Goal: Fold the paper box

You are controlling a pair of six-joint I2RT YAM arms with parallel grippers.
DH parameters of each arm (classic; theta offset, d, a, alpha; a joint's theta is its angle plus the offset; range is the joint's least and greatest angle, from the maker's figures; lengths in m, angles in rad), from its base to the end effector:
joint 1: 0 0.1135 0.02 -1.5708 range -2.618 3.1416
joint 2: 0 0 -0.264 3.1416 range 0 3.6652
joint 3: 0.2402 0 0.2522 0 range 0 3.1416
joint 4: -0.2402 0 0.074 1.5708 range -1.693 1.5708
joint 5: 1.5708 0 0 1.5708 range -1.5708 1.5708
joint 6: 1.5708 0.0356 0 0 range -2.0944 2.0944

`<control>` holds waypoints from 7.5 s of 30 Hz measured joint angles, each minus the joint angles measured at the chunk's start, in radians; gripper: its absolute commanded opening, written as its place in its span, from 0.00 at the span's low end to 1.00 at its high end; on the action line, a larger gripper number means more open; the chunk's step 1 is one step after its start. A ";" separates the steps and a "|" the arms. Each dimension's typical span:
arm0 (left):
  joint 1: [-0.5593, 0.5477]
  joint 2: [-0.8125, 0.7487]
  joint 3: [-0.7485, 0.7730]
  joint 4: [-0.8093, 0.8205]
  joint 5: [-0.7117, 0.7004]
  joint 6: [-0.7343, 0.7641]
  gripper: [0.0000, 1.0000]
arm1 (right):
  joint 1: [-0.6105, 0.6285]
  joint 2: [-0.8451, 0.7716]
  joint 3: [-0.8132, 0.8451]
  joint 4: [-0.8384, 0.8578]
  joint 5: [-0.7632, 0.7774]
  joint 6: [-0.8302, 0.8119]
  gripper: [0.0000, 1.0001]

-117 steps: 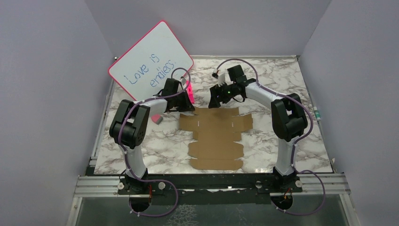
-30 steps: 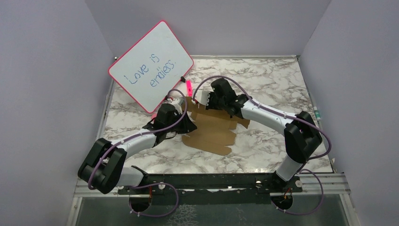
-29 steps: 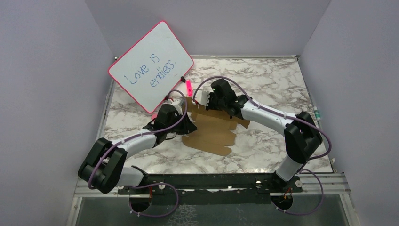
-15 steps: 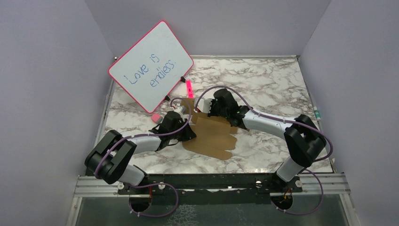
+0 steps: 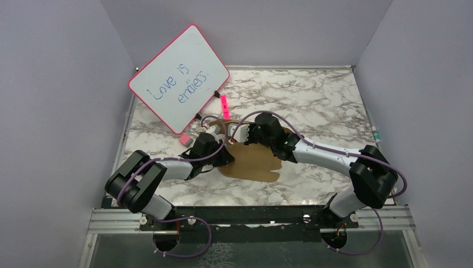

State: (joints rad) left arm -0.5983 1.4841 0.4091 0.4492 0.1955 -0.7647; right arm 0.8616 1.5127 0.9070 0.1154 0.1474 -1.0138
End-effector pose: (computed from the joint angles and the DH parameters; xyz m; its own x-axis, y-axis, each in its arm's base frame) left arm 0.2066 -0.1492 0.1258 -0.8218 -0.2617 -0.5061 0.1575 0.7493 -0.6432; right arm 0.2231 0.2520 0.2355 0.4034 -0.8192 -0.4077 -0.6125 0.0892 -0.7854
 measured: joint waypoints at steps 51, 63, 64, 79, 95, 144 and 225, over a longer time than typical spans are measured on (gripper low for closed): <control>0.030 -0.011 0.075 0.002 0.006 -0.016 0.17 | 0.075 -0.053 -0.182 0.142 0.095 -0.002 0.04; -0.006 0.058 0.075 0.083 0.006 -0.023 0.18 | 0.089 -0.052 -0.183 0.162 0.103 -0.015 0.04; -0.006 0.058 0.075 0.085 0.006 -0.023 0.19 | 0.089 -0.052 -0.184 0.164 0.103 -0.016 0.04; 0.050 -0.203 -0.013 0.073 0.006 -0.019 0.27 | 0.095 -0.052 -0.194 0.179 0.114 -0.048 0.04; 0.143 -0.336 0.111 -0.147 -0.075 0.058 0.25 | 0.103 -0.055 -0.196 0.182 0.114 -0.081 0.04; 0.239 -0.218 0.086 -0.099 -0.157 0.384 0.31 | 0.114 -0.034 -0.196 0.283 0.145 -0.268 0.03; -0.070 -0.251 -0.042 0.081 -0.006 0.161 0.43 | 0.178 0.230 -0.494 1.050 0.204 -0.497 0.08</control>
State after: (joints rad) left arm -0.6682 1.2335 0.3676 0.5301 0.1890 -0.6037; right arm 1.0397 1.7432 0.4129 1.1656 0.3519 -1.5112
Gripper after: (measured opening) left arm 0.389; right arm 0.075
